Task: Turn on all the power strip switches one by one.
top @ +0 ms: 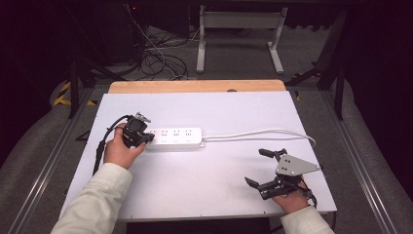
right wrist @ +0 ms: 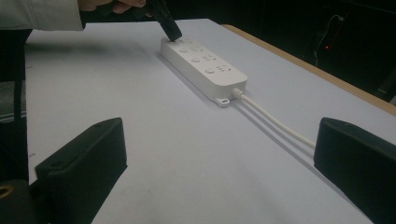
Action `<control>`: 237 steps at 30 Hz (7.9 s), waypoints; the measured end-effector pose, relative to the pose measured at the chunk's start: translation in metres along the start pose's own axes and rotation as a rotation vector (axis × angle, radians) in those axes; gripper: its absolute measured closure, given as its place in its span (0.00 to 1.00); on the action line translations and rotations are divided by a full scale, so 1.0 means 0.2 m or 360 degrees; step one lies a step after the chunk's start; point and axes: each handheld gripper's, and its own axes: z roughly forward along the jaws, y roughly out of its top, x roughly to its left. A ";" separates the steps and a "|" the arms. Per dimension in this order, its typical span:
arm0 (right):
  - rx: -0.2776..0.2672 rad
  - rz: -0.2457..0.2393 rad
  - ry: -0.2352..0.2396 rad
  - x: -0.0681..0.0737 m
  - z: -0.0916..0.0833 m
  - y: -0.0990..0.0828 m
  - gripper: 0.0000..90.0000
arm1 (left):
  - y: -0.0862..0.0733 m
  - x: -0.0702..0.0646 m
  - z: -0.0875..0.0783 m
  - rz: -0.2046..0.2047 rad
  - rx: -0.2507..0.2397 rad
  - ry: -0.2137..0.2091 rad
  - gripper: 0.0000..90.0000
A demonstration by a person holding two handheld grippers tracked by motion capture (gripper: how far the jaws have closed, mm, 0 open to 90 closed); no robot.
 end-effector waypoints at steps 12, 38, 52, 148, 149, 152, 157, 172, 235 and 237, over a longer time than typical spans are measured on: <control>0.0006 -0.0002 0.0005 0.00 0.00 0.00 0.03 | -0.01 -0.01 0.01 0.0011 -0.0018 0.0000 1.00; 0.0016 -0.0011 0.0016 0.01 0.01 0.00 0.04 | -0.03 -0.01 0.03 -0.0074 -0.0074 -0.0016 1.00; 0.0022 -0.0011 0.0025 0.01 0.01 0.00 0.04 | -0.10 0.03 0.04 -0.0186 -0.0206 -0.0118 1.00; 0.0022 -0.0016 0.0032 0.01 0.00 -0.01 0.04 | 0.12 -0.25 0.04 0.0079 -0.0213 -0.0090 1.00; 0.0016 -0.0017 0.0029 0.01 0.00 0.00 0.04 | 0.13 -0.26 0.05 0.0082 -0.0209 -0.0094 1.00; 0.0016 -0.0016 0.0030 0.01 0.00 0.00 0.03 | 0.14 -0.29 0.09 0.0098 -0.0194 -0.0104 1.00; 0.0019 -0.0018 0.0035 0.01 0.00 -0.01 0.04 | 0.17 -0.32 0.12 0.0116 -0.0185 -0.0076 1.00; 0.0023 -0.0021 0.0038 0.01 0.00 -0.01 0.04 | 0.17 -0.30 0.16 0.0097 -0.0124 -0.0036 1.00; 0.0024 -0.0020 0.0044 0.01 0.00 -0.01 0.04 | 0.23 -0.41 0.15 0.0161 -0.0252 -0.0140 1.00; 0.0027 -0.0018 0.0043 0.01 0.00 -0.01 0.04 | 0.23 -0.41 0.17 0.0147 -0.0248 -0.0148 1.00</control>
